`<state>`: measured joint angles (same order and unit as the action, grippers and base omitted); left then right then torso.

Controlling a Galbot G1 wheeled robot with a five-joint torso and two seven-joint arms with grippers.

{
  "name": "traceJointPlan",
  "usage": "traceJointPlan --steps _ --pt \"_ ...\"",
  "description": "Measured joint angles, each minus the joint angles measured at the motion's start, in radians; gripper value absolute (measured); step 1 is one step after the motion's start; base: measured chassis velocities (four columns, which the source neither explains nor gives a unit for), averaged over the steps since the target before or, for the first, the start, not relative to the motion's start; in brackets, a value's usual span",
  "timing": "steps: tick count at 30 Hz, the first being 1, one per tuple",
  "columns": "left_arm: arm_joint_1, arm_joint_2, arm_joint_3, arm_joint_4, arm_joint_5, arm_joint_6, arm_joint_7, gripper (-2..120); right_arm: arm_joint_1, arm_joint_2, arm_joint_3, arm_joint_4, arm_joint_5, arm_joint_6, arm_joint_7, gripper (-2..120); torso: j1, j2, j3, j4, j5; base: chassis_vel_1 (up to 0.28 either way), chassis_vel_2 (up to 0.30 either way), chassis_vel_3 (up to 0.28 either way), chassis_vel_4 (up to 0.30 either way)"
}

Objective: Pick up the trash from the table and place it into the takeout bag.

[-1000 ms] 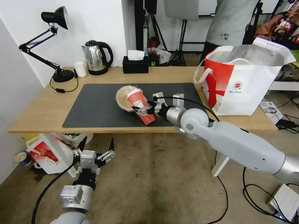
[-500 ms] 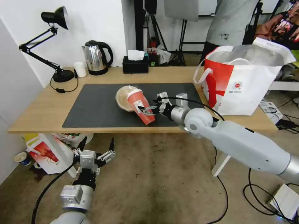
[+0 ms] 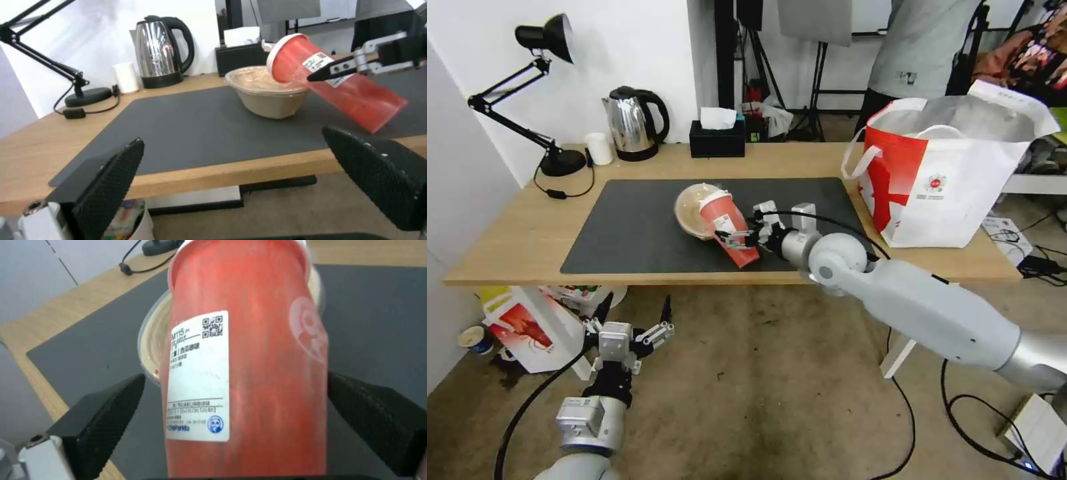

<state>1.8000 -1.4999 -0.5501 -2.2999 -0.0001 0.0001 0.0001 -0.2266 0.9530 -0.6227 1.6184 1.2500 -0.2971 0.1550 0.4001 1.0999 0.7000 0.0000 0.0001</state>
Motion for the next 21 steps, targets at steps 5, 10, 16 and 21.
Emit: traceJointPlan --steps 5,10,16,21 --pt "0.000 0.000 0.000 0.000 0.000 0.000 0.000 100 0.010 0.029 -0.002 -0.044 -0.002 -0.001 -0.011 100 0.000 0.000 0.000 0.0000 -0.0001 0.000 0.000 0.000 0.000" --pt "0.000 0.000 0.000 0.000 0.000 0.000 0.000 100 0.010 0.056 -0.002 -0.086 -0.011 0.000 -0.026 95 0.000 0.000 0.000 0.0001 -0.0001 0.000 0.000 0.000 0.000" --pt "0.000 0.000 0.000 0.000 0.000 0.000 0.000 100 0.008 0.058 0.001 -0.092 -0.012 -0.002 -0.028 79 0.000 0.000 0.000 0.0000 -0.0001 0.000 0.000 0.000 0.000" --pt "0.000 0.000 0.000 0.000 0.000 0.000 0.000 100 0.006 0.054 0.006 -0.093 -0.012 -0.002 -0.030 66 0.000 0.000 0.000 -0.0001 0.0000 0.000 0.000 0.000 0.000"
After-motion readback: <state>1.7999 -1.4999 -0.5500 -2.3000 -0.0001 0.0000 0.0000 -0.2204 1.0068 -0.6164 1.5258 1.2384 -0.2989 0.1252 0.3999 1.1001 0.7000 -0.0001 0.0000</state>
